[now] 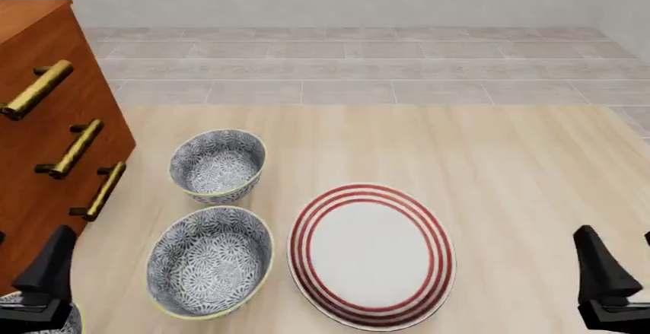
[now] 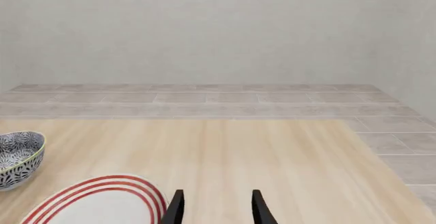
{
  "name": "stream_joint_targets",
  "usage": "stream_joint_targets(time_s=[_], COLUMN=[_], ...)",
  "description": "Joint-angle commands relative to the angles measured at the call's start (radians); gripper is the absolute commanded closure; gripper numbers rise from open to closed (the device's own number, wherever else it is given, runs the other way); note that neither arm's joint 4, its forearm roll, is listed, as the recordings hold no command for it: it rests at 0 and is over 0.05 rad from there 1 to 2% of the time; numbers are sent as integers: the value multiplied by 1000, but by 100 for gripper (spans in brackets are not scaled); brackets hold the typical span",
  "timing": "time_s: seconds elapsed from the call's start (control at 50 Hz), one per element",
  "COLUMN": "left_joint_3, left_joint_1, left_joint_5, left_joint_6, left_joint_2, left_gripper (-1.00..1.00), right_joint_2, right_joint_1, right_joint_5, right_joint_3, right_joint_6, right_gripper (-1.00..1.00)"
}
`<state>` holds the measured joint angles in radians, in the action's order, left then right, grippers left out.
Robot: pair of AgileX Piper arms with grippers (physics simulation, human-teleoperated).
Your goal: Pick up the bowl and put it in the front on the plate.
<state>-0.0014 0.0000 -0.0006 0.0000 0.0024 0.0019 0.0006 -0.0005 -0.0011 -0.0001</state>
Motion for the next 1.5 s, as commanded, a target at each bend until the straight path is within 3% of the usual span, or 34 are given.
stream_joint_targets(time_s=[0.02,0.2,0.38,0.46,0.58,0.74,1.02,1.04,1.3,1.34,1.38,1.5], left_joint_3=[-3,-3,-3,-3,-3,-3,-3,-3,-3,-3,-3,-3], left_joint_1=[0,0,0,0,0,0,0,0,0,0,0,0], left_joint_5=[-1,-1,-1,-1,-1,-1,-1,-1,-1,-1,-1,-1], left_joint_6=[0,0,0,0,0,0,0,0,0,0,0,0], left_joint_2=[5,5,5,5,5,5,5,5,5,5,5,5], left_gripper=[-100,-100,-100,-100,-100,-100,-100,-100,-100,-100,-100,-100], right_joint_2=[6,71,40,156,252,484,717,732,893,942,968,1034], right_joint_1=[3,9,23,44,77,197,300,314,416,451,467,512], right_joint_5=[-1,-64,-23,-124,-181,-288,-315,-313,-334,-338,-323,-295], right_joint_3=[-3,-1,-2,-14,-54,-142,-304,-319,-400,-418,-450,-524], right_joint_6=[1,3,-14,-10,-22,-49,-52,-19,-52,-110,-75,-54], right_gripper=[-100,-100,-100,-100,-100,-100,-100,-100,-100,-100,-100,-100])
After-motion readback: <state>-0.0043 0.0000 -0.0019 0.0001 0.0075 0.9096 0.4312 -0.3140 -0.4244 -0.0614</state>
